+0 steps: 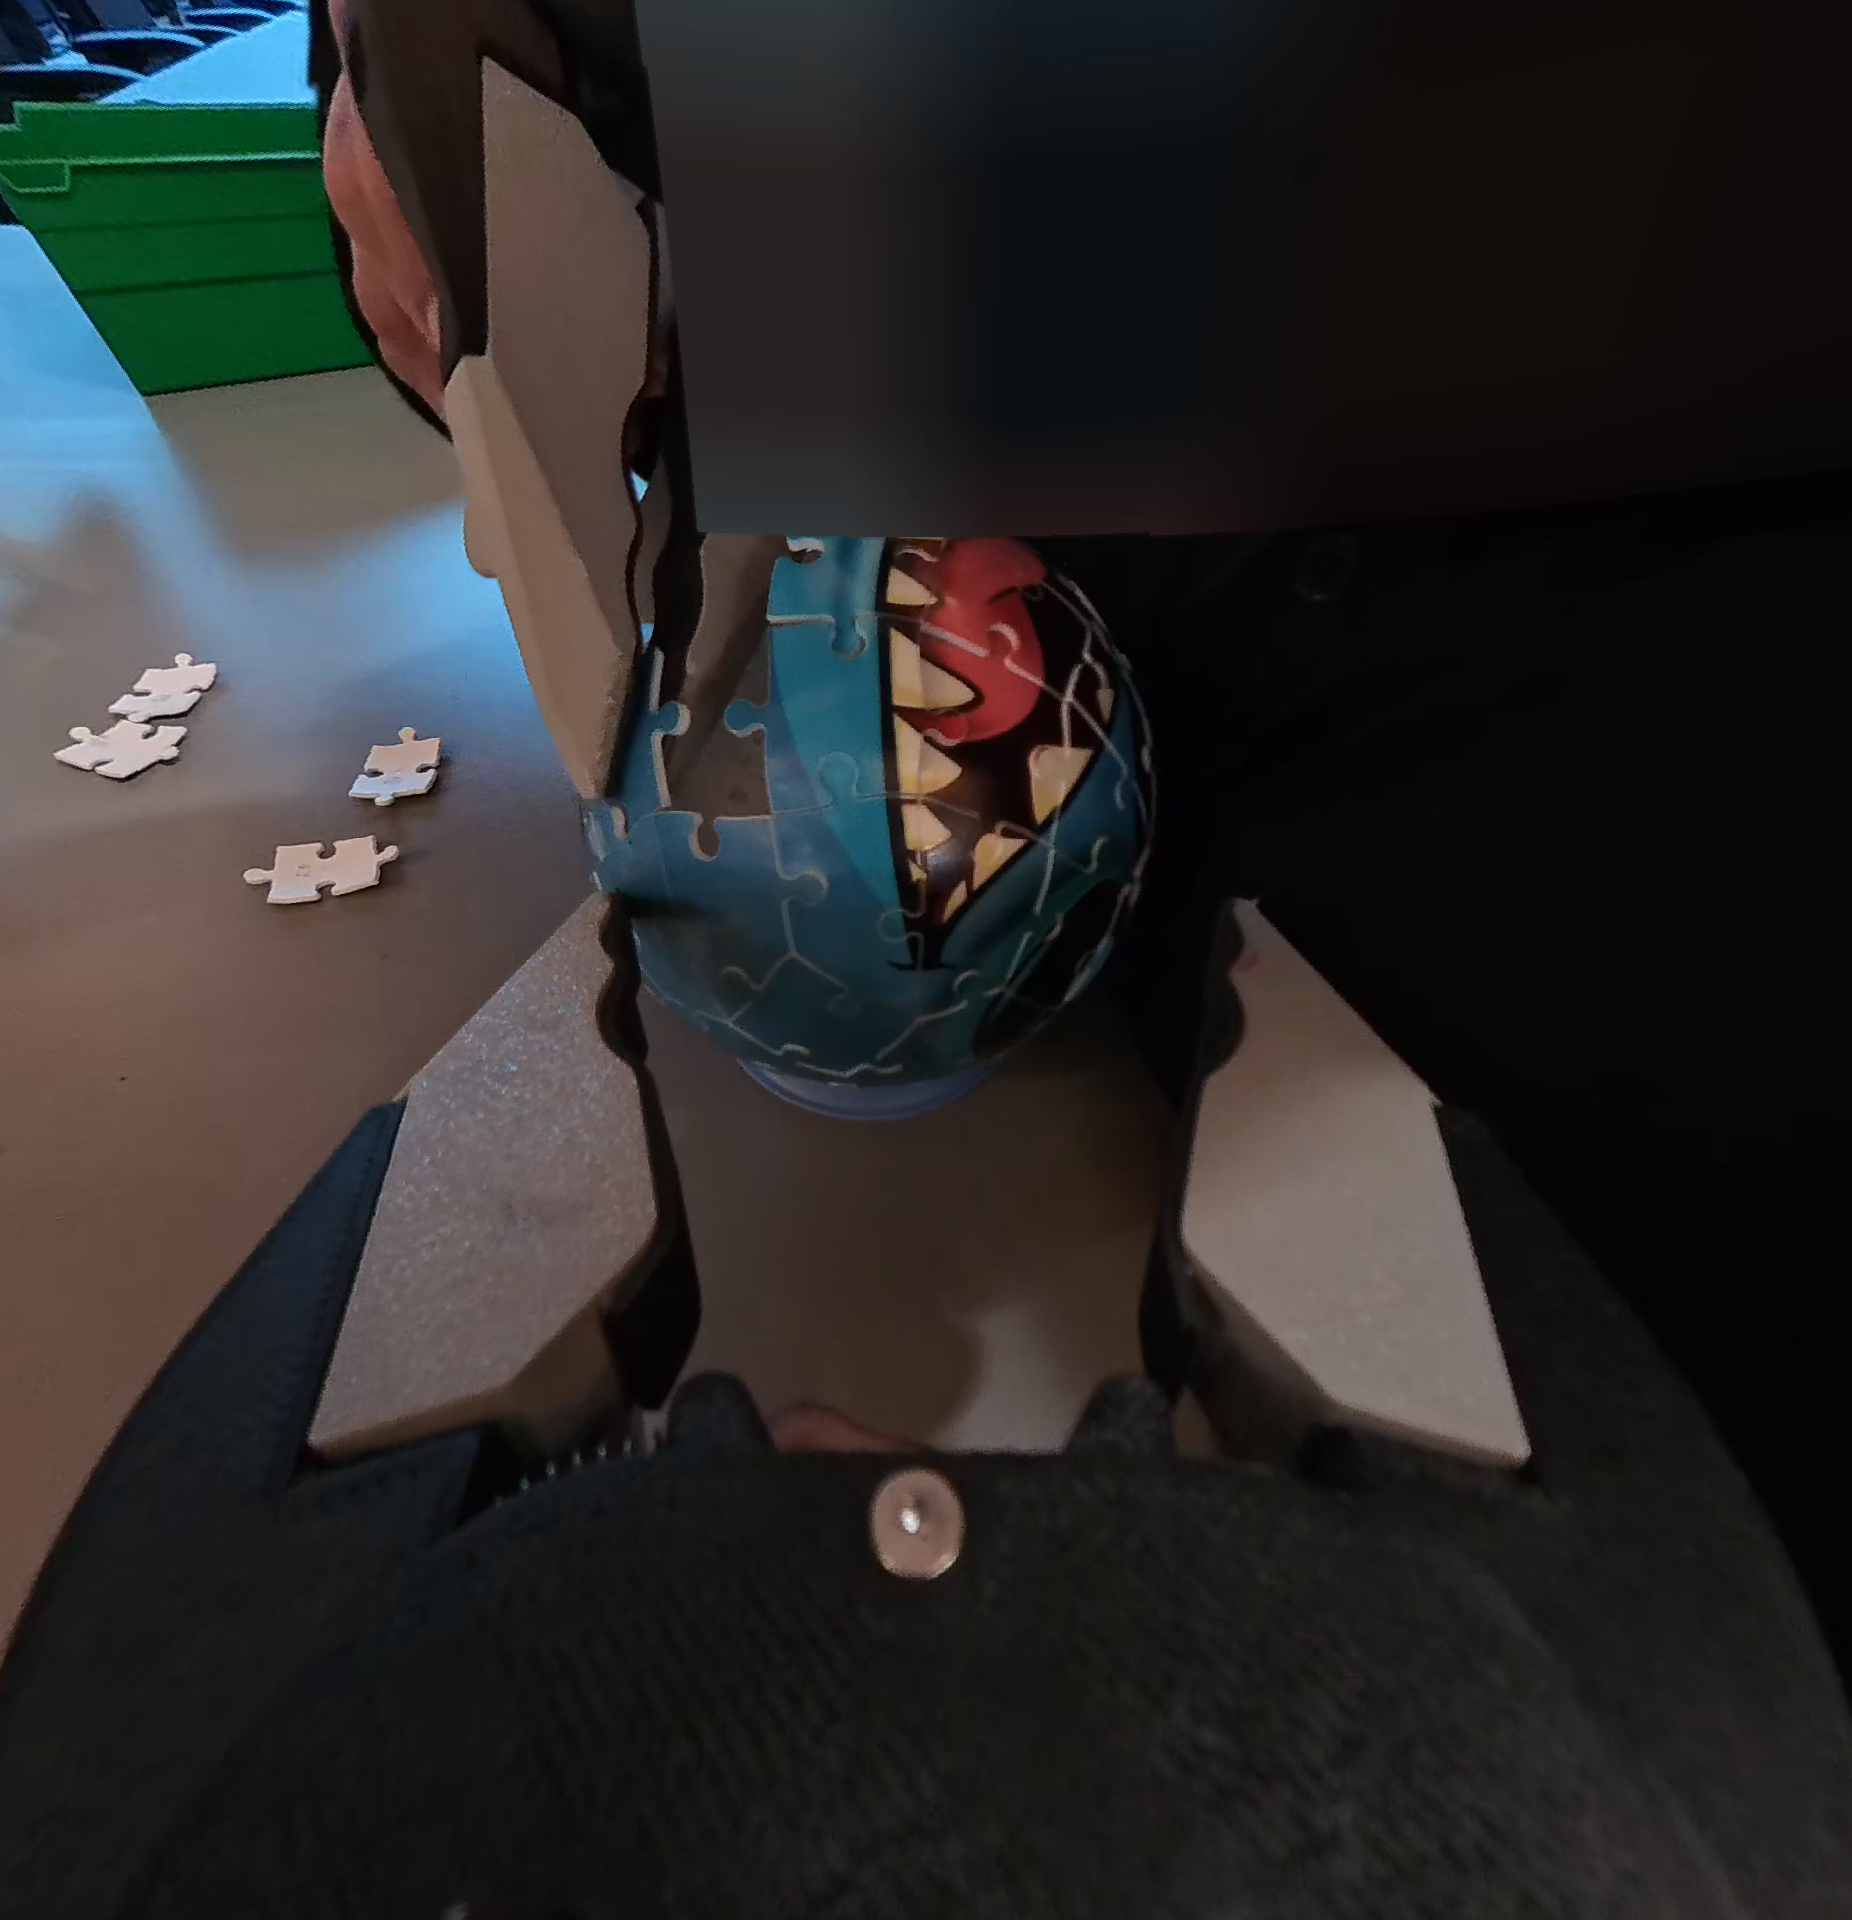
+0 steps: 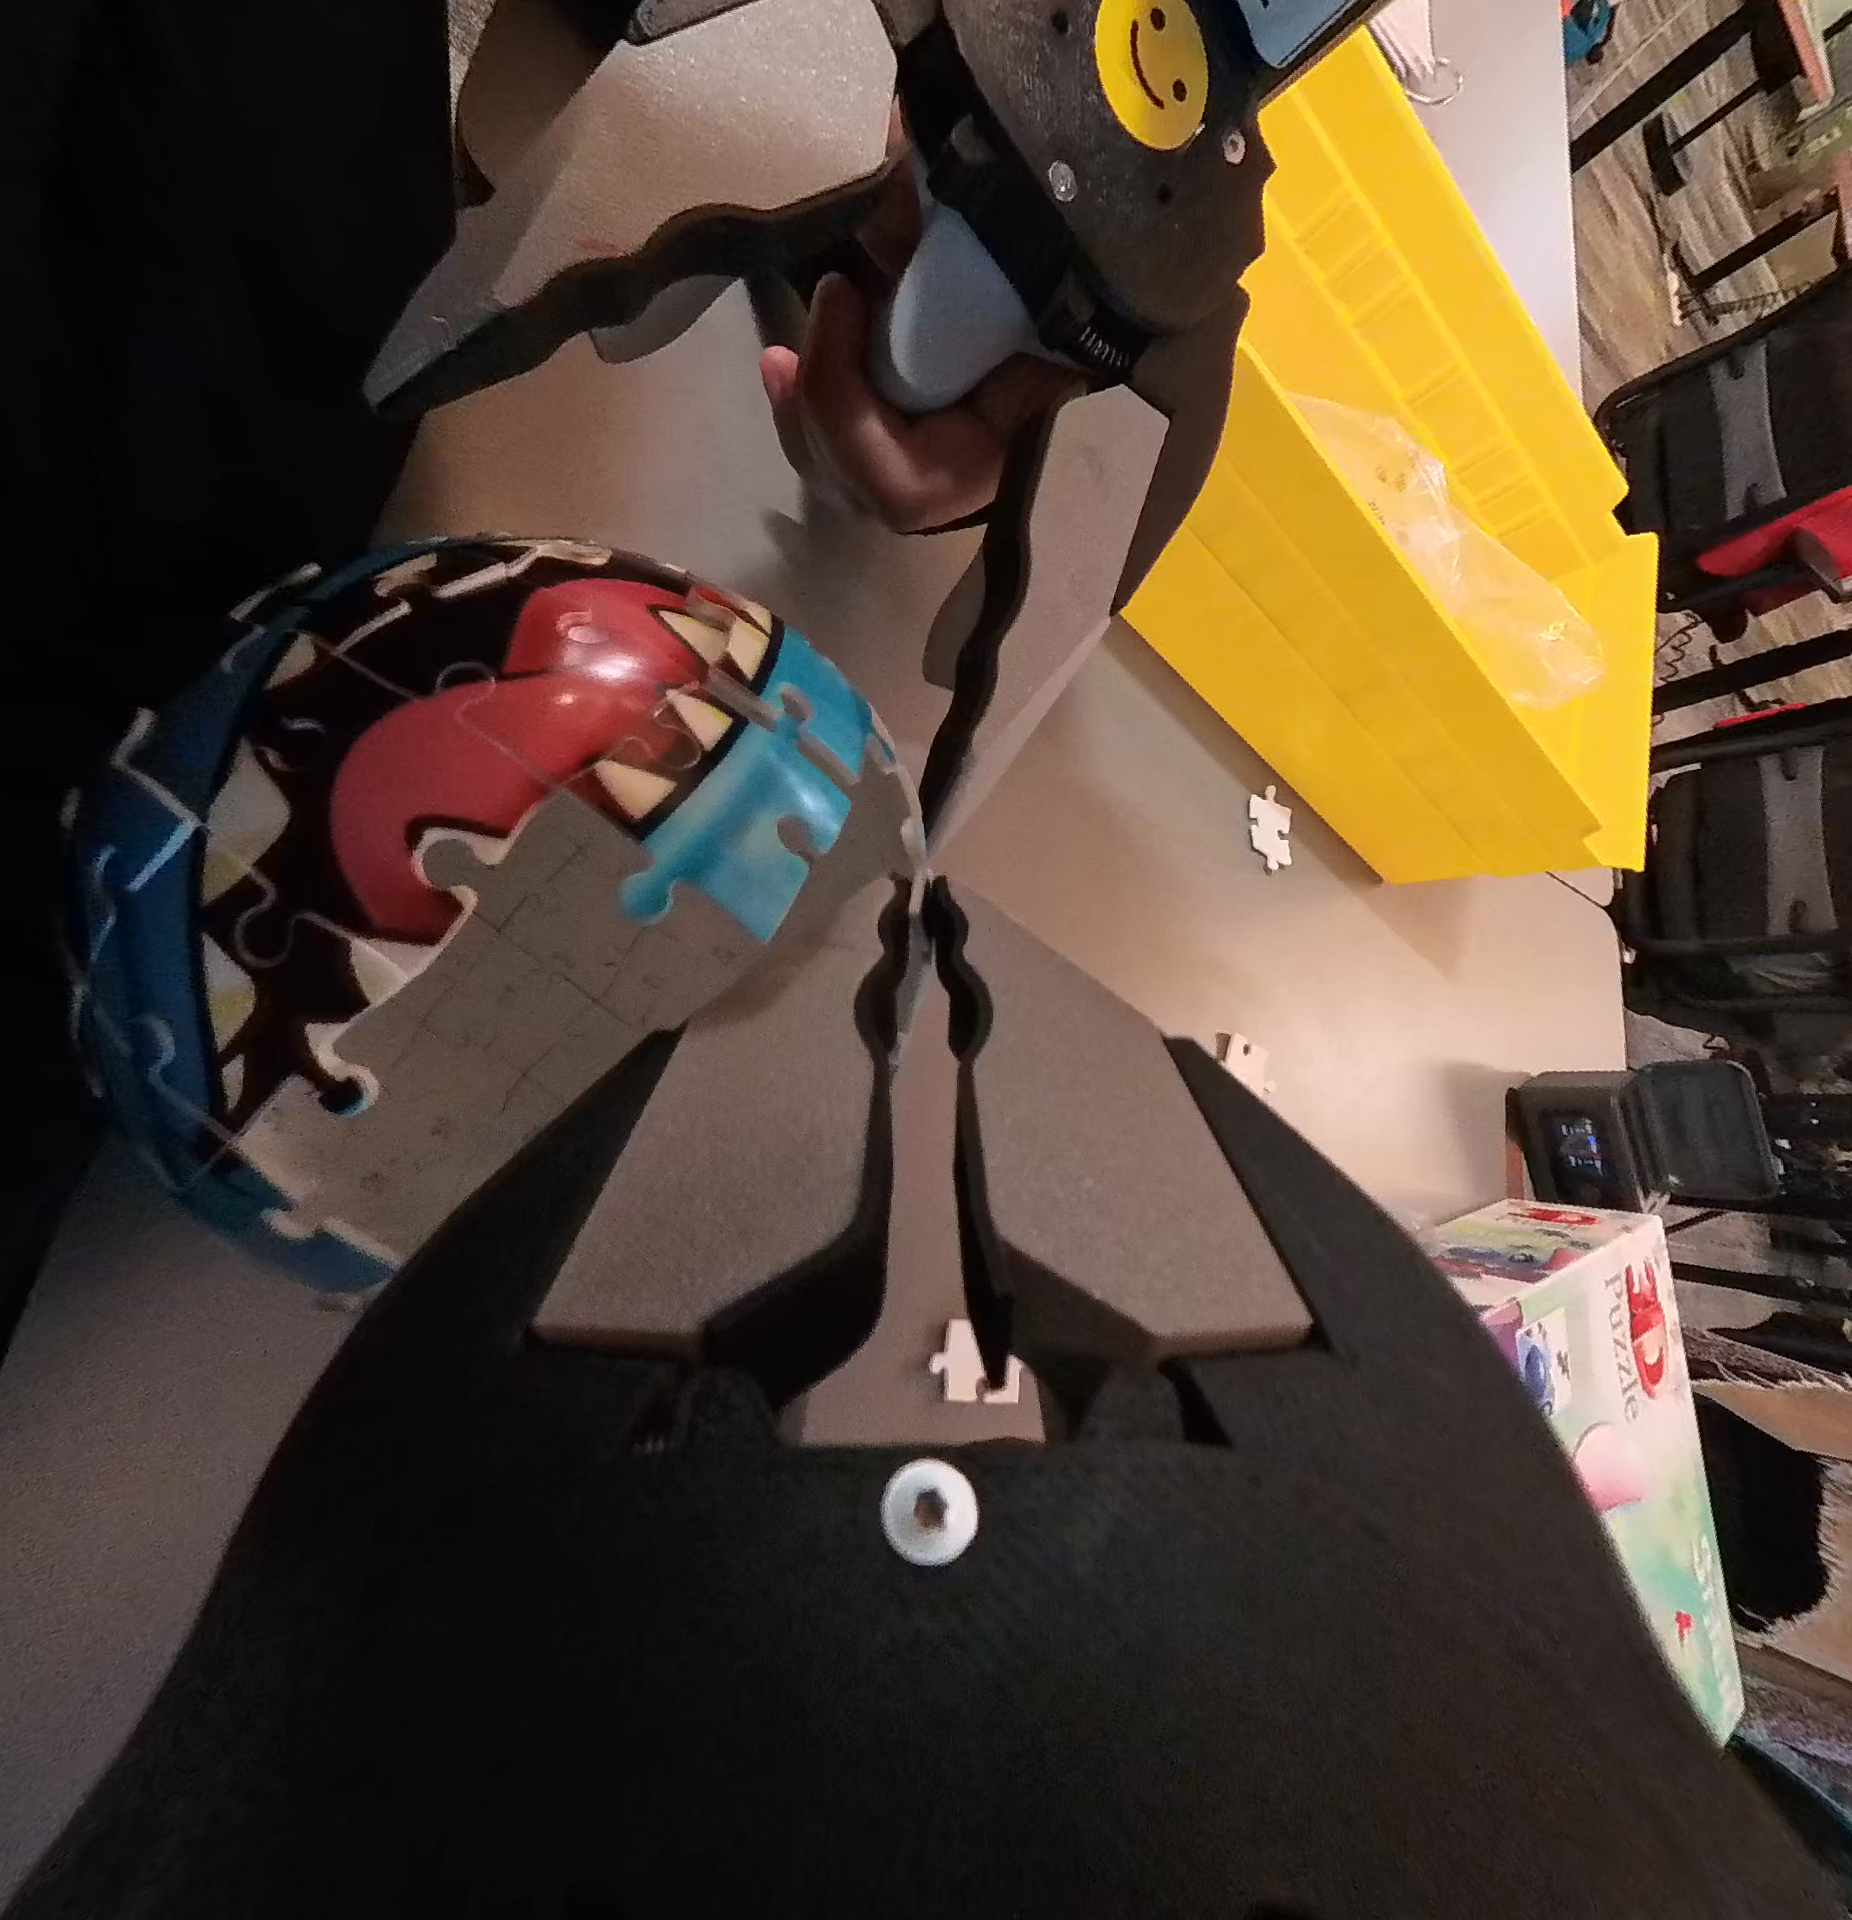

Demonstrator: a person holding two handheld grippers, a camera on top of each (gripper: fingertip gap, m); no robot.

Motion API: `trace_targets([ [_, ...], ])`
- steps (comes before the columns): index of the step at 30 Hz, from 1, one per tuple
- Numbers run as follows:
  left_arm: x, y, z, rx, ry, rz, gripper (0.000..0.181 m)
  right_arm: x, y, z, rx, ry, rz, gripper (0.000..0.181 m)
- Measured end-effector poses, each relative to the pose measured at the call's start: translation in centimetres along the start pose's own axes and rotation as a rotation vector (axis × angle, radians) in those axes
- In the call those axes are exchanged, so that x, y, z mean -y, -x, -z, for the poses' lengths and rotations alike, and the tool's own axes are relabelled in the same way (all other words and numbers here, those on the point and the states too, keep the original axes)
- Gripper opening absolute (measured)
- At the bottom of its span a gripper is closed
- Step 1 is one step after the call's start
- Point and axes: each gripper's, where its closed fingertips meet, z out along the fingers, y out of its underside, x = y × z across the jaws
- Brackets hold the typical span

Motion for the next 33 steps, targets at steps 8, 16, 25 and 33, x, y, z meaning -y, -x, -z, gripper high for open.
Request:
trace_targets([
  [8,-0.04,-0.07,-0.03,0.002,0.010,-0.008,0.108,-0.03,-0.02,-0.17,0.011,-0.004,0.024,0.000],
  [16,-0.24,0.03,-0.11,0.001,0.017,-0.004,0.108,-0.22,0.03,-0.55,0.043,-0.007,0.035,0.000],
  [25,0.00,0.29,-0.34,-0.003,0.013,-0.012,0.107,-0.14,0.14,-0.66,0.081,-0.016,0.044,0.000],
  [33,0.02,0.33,-0.40,0.005,0.026,-0.031,0.108,-0.09,0.05,-0.77,0.098,-0.031,-0.036,0.000],
])
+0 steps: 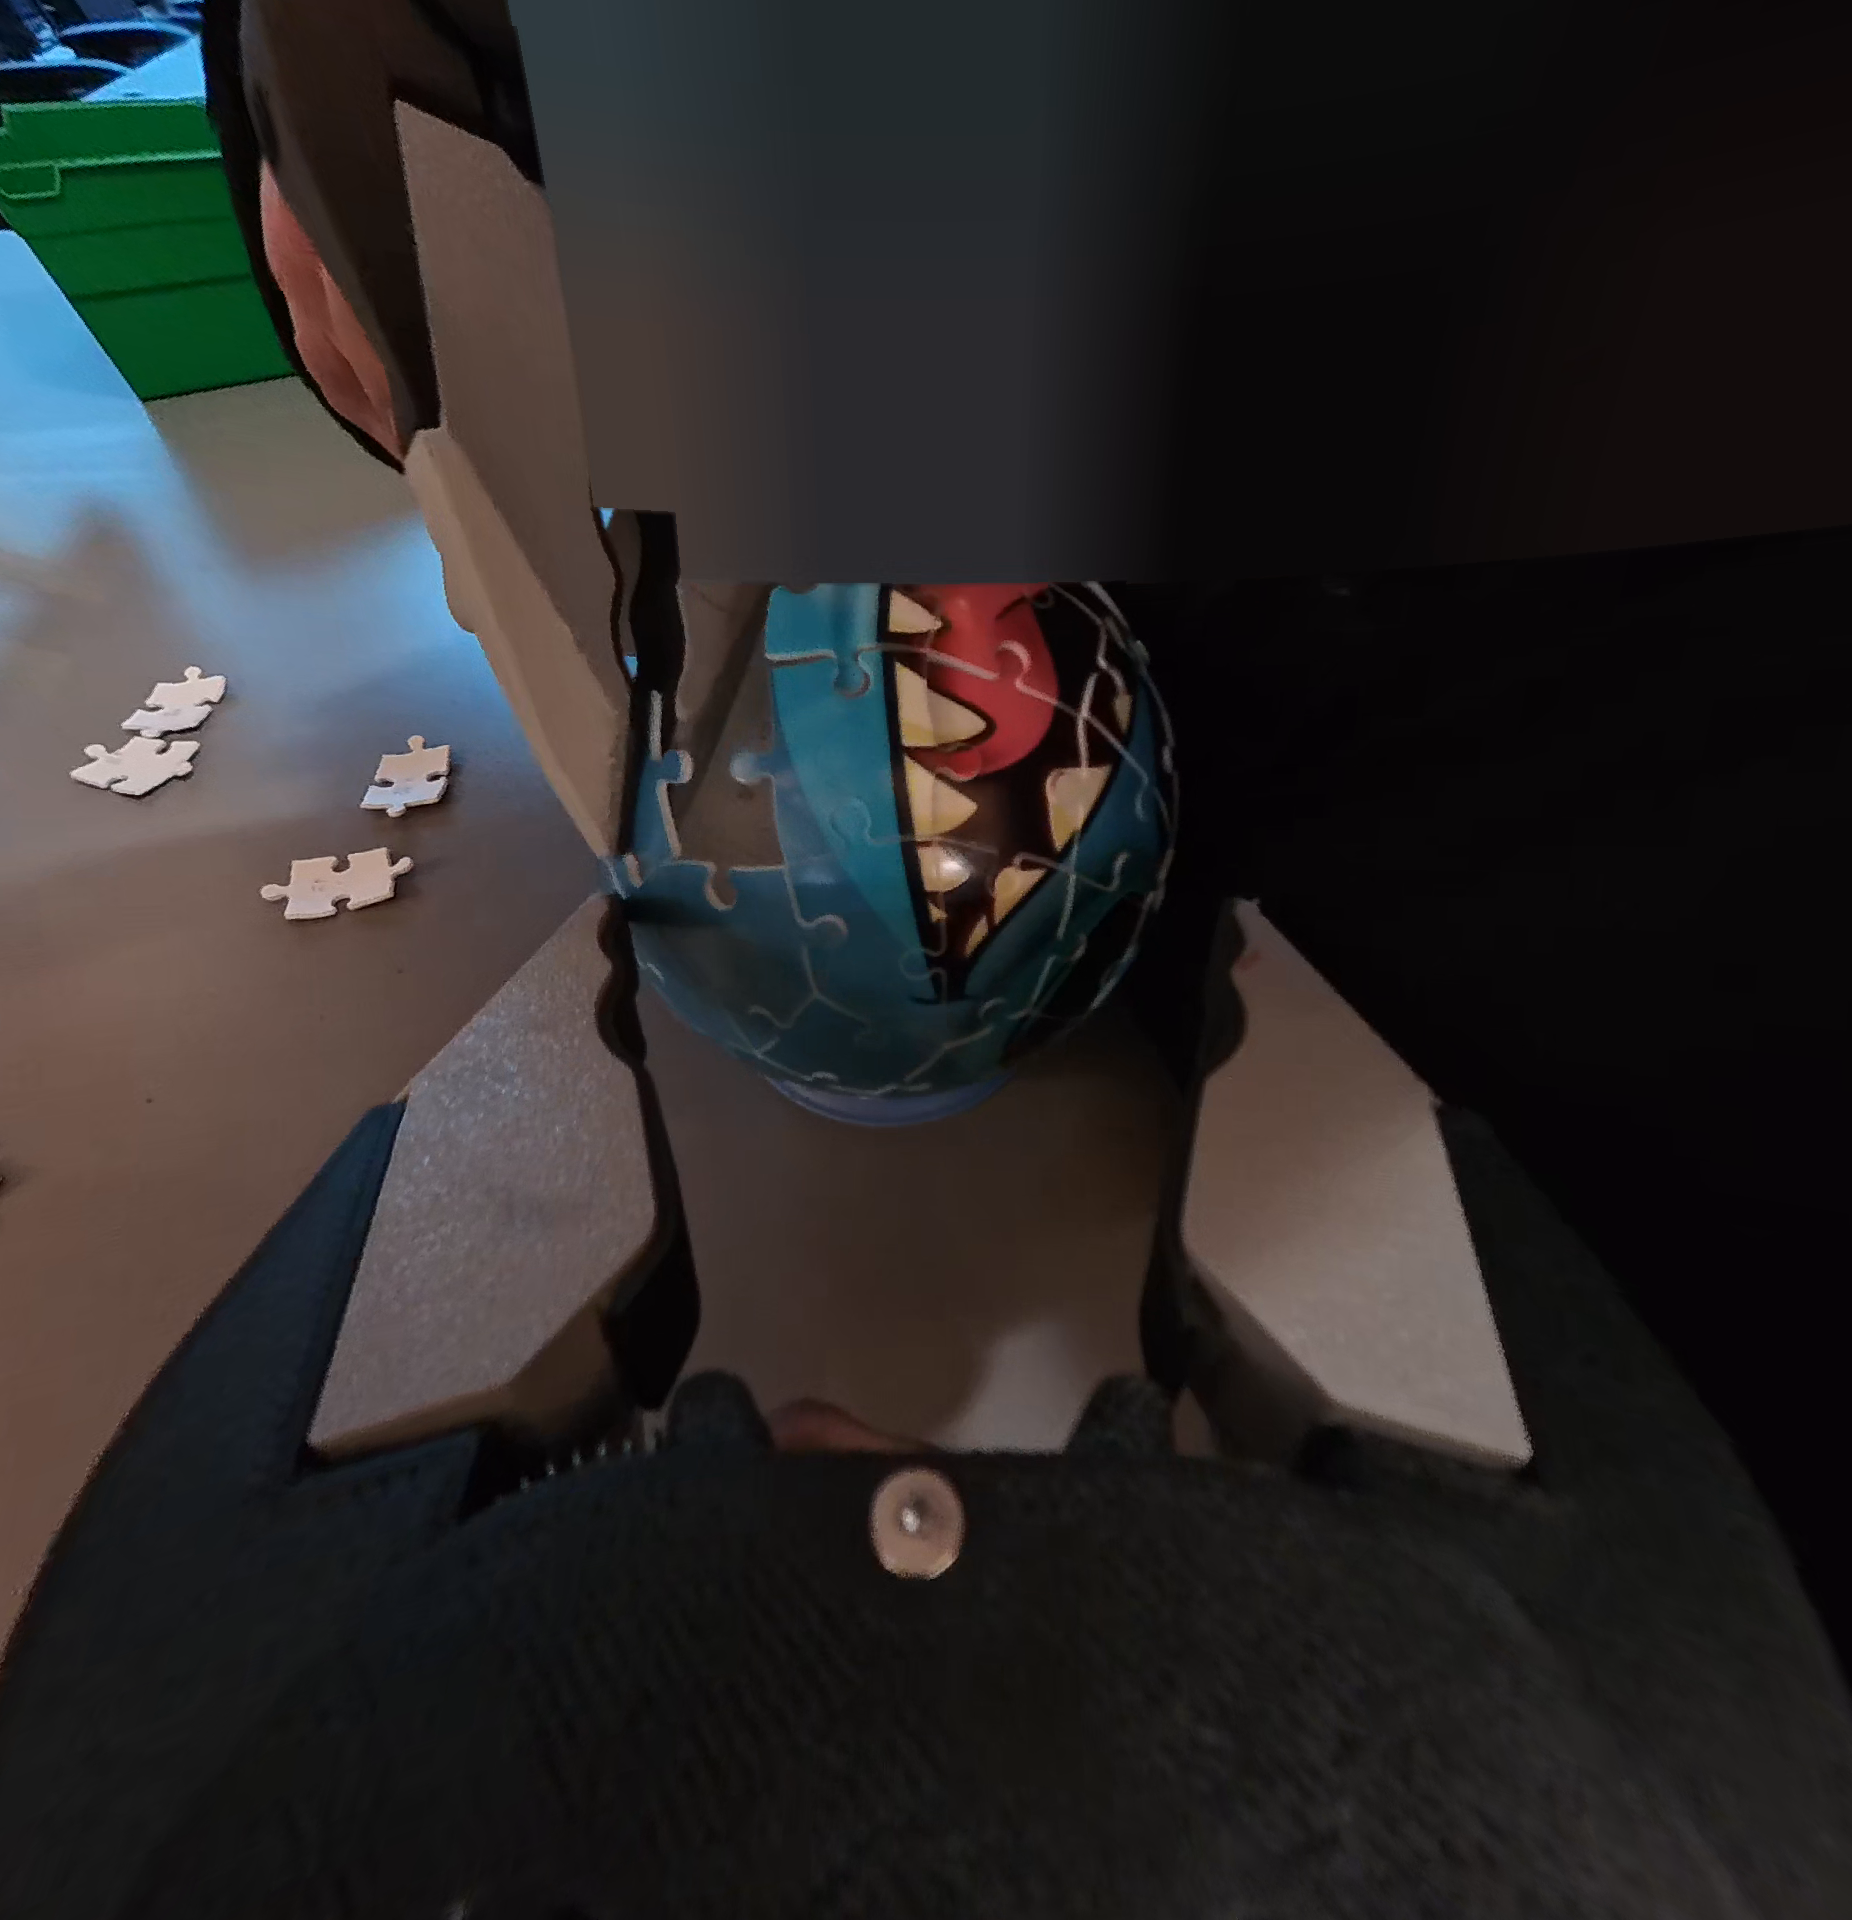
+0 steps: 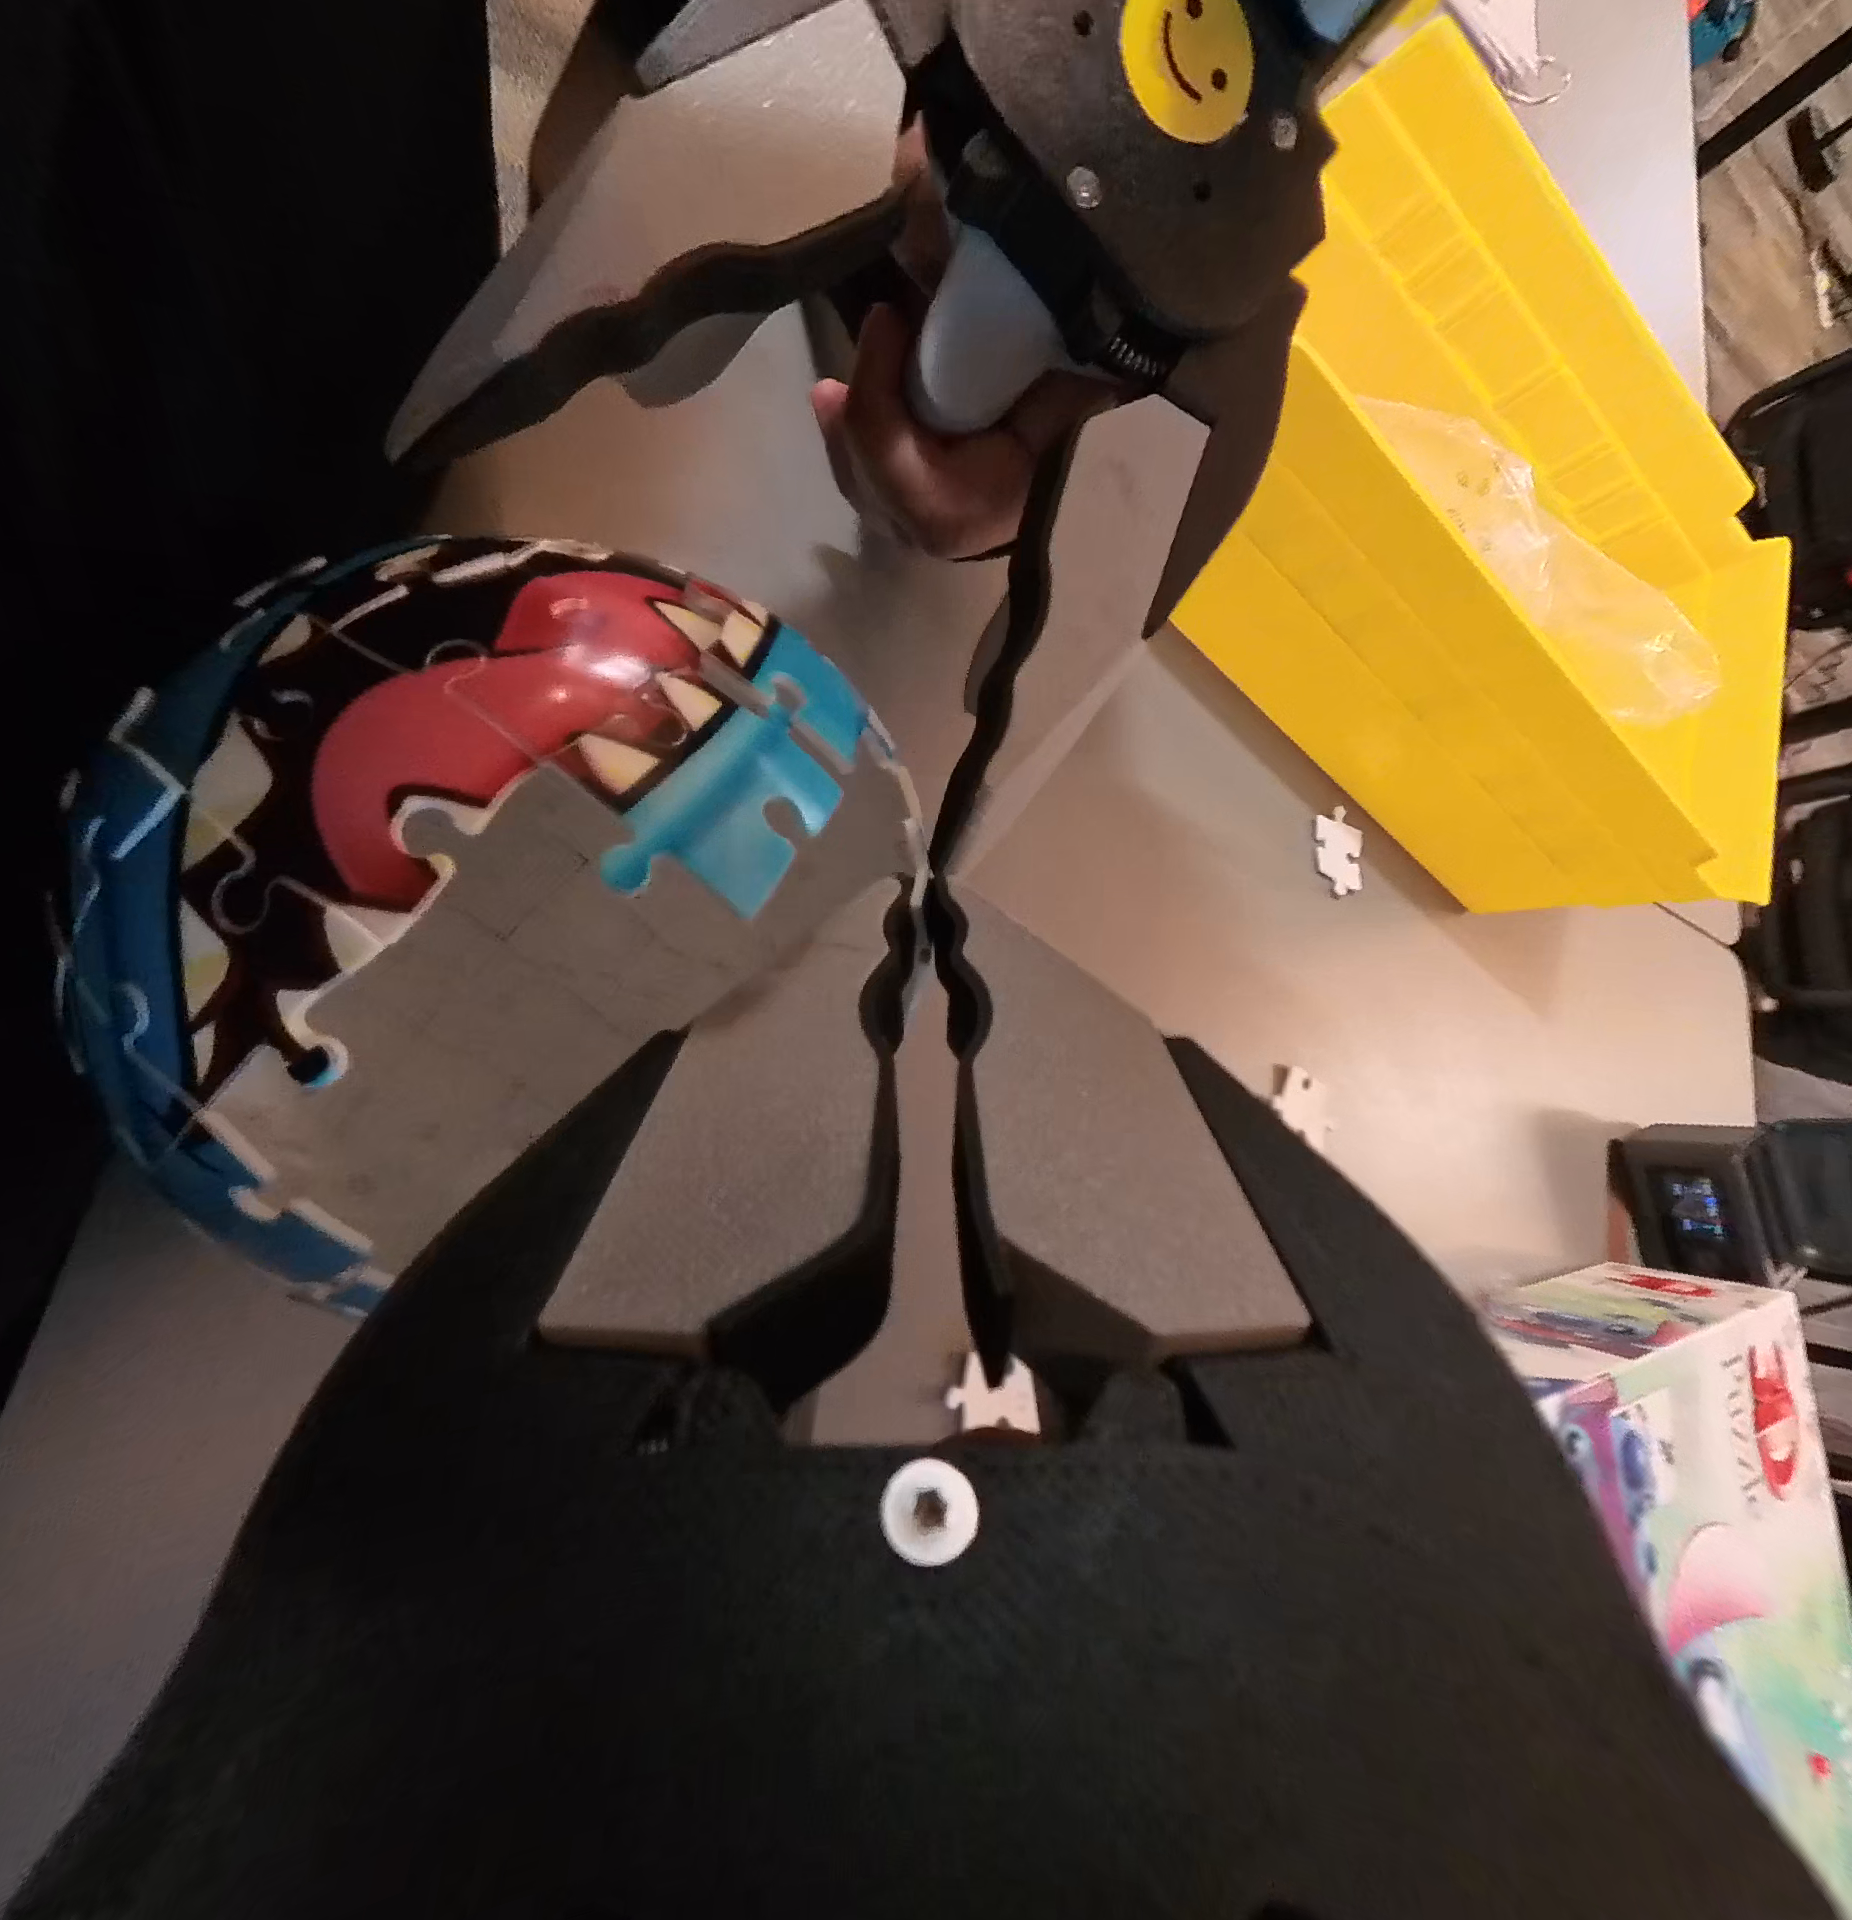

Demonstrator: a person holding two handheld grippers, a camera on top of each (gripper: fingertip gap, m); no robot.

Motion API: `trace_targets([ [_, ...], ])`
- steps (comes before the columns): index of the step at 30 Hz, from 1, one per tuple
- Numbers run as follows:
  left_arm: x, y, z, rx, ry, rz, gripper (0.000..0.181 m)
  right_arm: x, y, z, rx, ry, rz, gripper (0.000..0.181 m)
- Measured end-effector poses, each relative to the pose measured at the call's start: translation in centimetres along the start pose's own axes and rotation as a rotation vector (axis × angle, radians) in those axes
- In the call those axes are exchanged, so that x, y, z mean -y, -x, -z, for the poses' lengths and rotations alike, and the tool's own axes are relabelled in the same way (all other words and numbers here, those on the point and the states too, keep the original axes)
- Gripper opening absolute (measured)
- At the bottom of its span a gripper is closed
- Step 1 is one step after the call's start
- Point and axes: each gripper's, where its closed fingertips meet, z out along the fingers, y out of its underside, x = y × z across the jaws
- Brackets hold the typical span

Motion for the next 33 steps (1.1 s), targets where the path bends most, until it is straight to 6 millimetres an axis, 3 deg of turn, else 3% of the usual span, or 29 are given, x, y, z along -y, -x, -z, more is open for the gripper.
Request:
trace_targets([
  [9,-0.12,-0.41,-0.08,0.005,0.029,-0.041,0.111,0.28,0.04,0.23,0.078,-0.050,-0.137,0.000],
  [22,-0.15,-0.08,-0.04,0.019,0.015,-0.036,0.107,0.11,-0.12,0.24,-0.075,0.050,0.171,0.001],
  [33,0.06,-0.05,0.05,0.023,0.005,-0.039,0.106,0.32,-0.08,0.56,-0.073,0.019,0.123,0.000],
])
